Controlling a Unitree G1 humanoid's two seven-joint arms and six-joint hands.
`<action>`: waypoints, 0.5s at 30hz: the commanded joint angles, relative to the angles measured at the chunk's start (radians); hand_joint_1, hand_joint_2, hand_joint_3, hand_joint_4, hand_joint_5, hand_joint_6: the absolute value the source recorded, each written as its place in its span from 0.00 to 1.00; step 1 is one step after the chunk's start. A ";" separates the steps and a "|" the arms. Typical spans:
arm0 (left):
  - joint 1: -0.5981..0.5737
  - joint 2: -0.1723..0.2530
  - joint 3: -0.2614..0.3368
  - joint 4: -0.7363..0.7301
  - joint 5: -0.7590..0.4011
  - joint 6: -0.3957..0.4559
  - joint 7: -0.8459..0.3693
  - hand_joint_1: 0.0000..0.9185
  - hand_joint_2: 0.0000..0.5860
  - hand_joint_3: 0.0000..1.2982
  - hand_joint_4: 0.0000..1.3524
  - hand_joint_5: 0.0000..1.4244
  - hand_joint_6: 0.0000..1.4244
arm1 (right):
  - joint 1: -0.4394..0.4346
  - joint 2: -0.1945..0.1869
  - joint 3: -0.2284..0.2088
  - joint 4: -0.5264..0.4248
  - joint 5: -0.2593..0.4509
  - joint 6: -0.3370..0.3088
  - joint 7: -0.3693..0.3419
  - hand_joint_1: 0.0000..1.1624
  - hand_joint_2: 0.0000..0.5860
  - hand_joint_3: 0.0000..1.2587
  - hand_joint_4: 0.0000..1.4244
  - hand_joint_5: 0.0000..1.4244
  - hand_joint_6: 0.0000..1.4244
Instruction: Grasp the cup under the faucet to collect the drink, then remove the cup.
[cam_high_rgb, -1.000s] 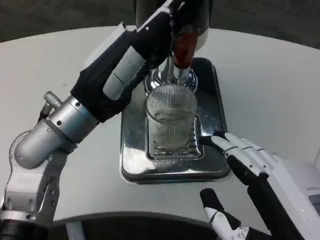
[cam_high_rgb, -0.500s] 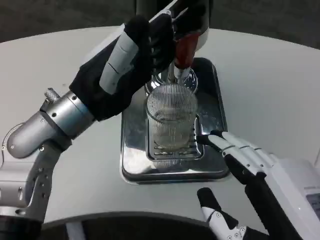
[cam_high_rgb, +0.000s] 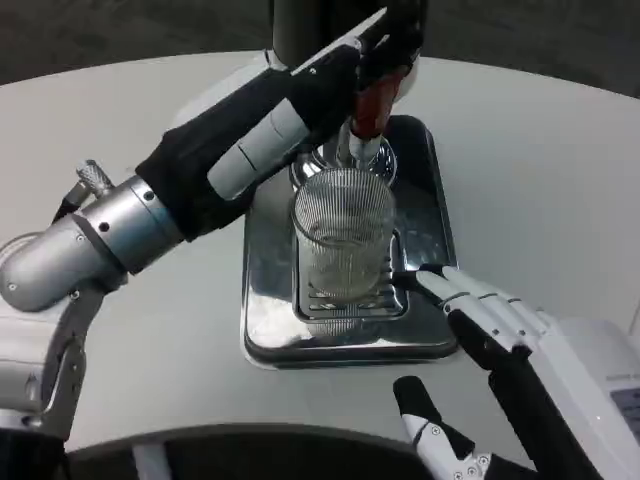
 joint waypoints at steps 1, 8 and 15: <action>-0.003 0.042 -0.036 -0.043 0.089 -0.081 -0.008 0.00 0.08 0.00 0.00 0.02 0.00 | 0.012 0.008 0.006 -0.001 0.000 0.001 -0.002 0.31 0.84 0.15 0.10 0.13 0.18; 0.013 0.089 -0.084 -0.101 0.216 -0.172 0.015 0.00 0.08 0.00 0.00 0.02 0.00 | 0.028 0.020 0.009 0.001 0.006 0.008 -0.002 0.31 0.84 0.15 0.10 0.13 0.19; 0.024 0.127 -0.108 -0.128 0.329 -0.265 0.080 0.00 0.08 0.00 0.00 0.02 0.00 | 0.040 0.033 0.009 0.004 0.001 0.020 0.004 0.32 0.82 0.11 0.08 0.12 0.19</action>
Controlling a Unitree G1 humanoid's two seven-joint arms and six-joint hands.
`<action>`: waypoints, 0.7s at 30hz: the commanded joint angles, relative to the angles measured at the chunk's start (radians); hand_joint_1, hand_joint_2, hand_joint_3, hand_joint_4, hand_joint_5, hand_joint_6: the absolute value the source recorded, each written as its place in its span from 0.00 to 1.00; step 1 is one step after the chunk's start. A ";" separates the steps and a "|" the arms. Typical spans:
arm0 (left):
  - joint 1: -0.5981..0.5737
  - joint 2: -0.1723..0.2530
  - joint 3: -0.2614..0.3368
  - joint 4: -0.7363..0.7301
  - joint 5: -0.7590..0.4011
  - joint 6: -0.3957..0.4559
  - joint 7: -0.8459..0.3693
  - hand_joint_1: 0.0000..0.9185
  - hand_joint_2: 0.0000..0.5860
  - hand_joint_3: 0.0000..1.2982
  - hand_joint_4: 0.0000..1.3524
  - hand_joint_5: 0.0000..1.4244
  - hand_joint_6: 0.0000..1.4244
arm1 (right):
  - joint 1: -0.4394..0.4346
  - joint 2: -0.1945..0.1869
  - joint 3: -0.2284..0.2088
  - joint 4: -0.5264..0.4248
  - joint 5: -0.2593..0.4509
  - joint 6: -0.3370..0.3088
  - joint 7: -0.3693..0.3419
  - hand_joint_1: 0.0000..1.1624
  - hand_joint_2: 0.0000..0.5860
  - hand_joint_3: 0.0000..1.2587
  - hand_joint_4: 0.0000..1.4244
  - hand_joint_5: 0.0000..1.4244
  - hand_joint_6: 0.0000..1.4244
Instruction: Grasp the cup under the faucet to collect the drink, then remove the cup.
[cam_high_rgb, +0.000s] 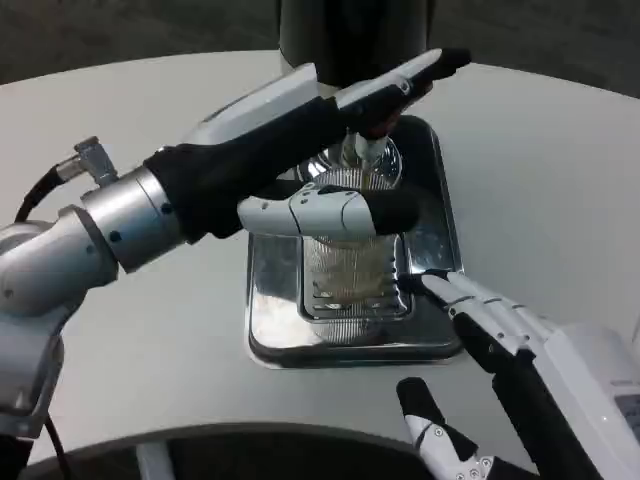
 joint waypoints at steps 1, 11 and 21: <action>0.023 0.022 -0.035 -0.031 0.065 -0.077 0.018 0.00 0.08 0.00 0.00 0.02 0.00 | 0.016 0.011 0.003 0.004 0.001 0.022 0.005 0.33 0.80 0.10 0.08 0.11 0.19; 0.057 0.053 -0.040 -0.057 0.105 -0.127 0.063 0.00 0.08 0.00 0.00 0.01 0.00 | 0.007 0.037 0.013 0.025 0.012 0.087 0.022 0.37 0.64 0.05 0.03 0.06 0.16; 0.073 0.066 -0.035 -0.082 0.110 -0.122 0.084 0.00 0.09 0.00 0.00 0.00 0.00 | -0.149 0.080 -0.011 0.144 0.072 0.202 0.018 0.42 0.51 0.00 0.00 0.00 0.13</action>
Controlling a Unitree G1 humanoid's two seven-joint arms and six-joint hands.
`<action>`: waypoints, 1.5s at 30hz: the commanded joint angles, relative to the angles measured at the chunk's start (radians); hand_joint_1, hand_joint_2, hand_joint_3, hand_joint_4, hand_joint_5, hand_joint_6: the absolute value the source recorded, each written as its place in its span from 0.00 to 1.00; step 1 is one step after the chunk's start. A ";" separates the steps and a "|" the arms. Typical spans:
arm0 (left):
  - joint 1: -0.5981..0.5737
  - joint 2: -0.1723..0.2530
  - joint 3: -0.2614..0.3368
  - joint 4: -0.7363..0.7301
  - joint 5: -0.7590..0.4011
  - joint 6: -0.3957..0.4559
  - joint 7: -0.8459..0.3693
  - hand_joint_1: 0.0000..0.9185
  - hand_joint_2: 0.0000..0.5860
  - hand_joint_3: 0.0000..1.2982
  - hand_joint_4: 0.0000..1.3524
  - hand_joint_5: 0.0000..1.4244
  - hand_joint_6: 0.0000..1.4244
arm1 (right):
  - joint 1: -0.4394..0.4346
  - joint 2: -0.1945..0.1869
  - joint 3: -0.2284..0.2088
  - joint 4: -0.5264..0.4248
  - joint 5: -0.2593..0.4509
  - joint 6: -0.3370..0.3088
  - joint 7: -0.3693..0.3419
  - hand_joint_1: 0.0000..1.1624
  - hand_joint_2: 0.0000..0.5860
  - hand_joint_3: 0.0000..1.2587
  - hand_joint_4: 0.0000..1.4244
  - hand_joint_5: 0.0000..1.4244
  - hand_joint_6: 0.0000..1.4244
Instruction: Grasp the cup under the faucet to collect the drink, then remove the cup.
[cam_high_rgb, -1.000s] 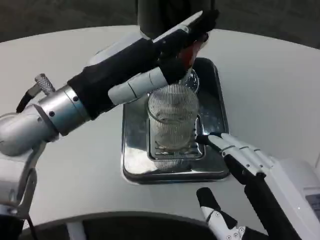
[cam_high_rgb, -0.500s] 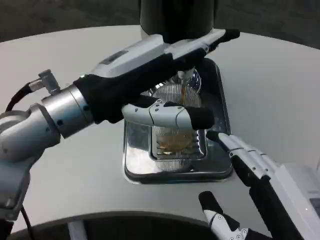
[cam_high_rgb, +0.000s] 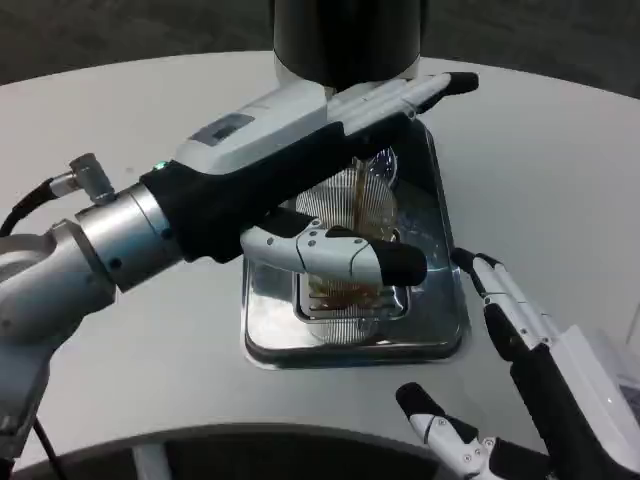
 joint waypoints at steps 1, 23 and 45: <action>0.022 0.017 -0.015 -0.028 0.007 -0.029 -0.009 0.00 0.09 0.00 0.00 0.00 0.00 | -0.063 0.018 -0.016 0.059 0.046 0.052 -0.009 0.42 0.50 0.00 0.00 0.00 0.13; 0.027 0.012 -0.008 -0.046 -0.011 0.005 -0.002 0.00 0.09 0.00 0.00 0.00 0.00 | -0.417 0.072 0.001 0.436 0.194 0.145 -0.130 0.55 0.35 0.00 0.00 0.00 0.07; 0.032 0.018 -0.007 -0.055 -0.008 0.012 -0.001 0.00 0.10 0.00 0.00 0.00 0.00 | -0.618 -0.044 -0.028 0.661 0.379 0.090 -0.182 0.57 0.33 0.00 0.00 0.00 0.07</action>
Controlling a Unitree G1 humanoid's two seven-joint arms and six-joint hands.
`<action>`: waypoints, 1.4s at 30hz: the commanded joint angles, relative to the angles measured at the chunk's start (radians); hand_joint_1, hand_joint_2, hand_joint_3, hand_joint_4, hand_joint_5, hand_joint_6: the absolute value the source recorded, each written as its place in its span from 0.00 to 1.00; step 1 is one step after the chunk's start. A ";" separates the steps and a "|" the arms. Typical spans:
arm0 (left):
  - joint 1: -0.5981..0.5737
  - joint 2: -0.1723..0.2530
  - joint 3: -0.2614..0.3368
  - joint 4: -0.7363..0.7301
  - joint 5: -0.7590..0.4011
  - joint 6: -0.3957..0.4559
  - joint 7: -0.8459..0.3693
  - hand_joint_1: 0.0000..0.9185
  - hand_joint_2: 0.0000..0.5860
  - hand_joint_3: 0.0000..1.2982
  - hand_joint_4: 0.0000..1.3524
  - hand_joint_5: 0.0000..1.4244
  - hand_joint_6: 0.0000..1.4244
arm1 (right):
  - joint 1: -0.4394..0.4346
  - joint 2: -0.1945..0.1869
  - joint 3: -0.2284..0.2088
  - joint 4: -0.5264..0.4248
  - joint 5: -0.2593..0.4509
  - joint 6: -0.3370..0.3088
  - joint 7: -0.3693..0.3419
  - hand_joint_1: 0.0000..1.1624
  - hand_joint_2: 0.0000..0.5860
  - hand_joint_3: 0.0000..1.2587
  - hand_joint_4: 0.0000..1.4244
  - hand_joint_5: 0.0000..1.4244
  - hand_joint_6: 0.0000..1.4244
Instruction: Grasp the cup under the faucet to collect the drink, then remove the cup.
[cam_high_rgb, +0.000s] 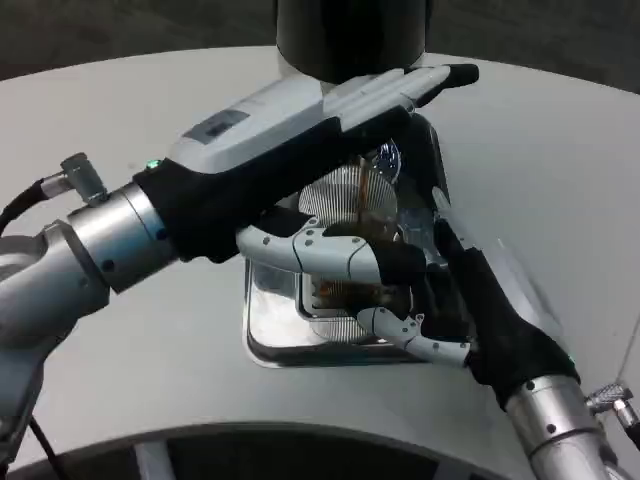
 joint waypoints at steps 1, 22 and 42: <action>0.019 0.010 -0.014 -0.021 0.000 0.000 -0.012 0.00 0.10 0.00 0.00 0.00 0.00 | -0.034 -0.007 0.003 0.059 0.045 -0.035 -0.025 0.57 0.33 0.00 0.00 0.00 0.07; 0.034 0.030 -0.005 -0.049 -0.003 0.026 -0.018 0.00 0.10 0.00 0.00 0.00 0.00 | -0.155 0.030 0.030 0.284 0.138 -0.117 -0.152 0.59 0.32 0.00 0.00 0.00 0.07; 0.047 0.041 0.018 -0.049 -0.019 0.037 -0.007 0.00 0.11 0.00 0.00 0.00 0.00 | -0.237 0.061 0.046 0.463 0.147 -0.230 -0.260 0.67 0.28 0.00 0.00 0.00 0.12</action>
